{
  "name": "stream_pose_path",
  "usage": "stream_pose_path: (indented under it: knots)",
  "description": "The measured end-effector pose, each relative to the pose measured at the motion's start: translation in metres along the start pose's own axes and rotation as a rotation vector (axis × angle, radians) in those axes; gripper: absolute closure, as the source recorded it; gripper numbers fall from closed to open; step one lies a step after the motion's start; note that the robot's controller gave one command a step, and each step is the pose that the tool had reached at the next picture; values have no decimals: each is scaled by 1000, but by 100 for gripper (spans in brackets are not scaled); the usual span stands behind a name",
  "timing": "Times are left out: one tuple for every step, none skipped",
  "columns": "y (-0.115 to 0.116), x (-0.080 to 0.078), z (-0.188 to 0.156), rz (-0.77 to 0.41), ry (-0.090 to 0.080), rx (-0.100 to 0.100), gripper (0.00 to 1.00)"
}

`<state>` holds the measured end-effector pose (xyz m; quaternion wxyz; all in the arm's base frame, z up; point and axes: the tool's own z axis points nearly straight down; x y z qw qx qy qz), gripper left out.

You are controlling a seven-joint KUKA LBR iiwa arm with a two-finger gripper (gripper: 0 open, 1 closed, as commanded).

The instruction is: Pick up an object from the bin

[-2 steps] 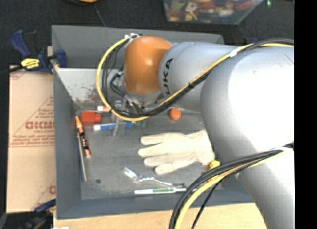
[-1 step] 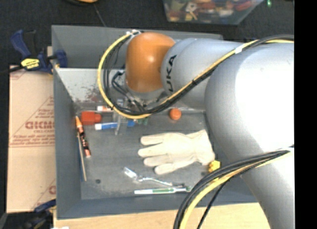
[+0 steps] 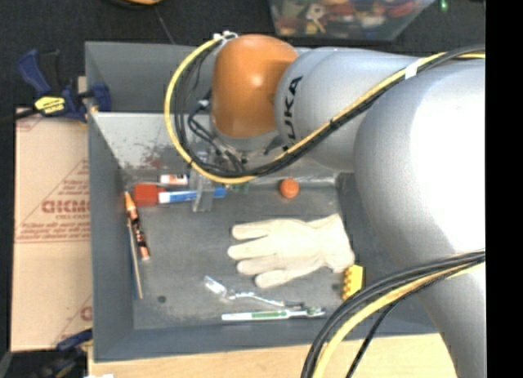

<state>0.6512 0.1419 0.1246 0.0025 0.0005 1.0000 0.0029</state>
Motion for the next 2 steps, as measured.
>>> stream_pose_path:
  knots:
    - [0, -2, -33, 0, -7, -1, 100]
    - [1, -2, -44, 0, -8, -2, 100]
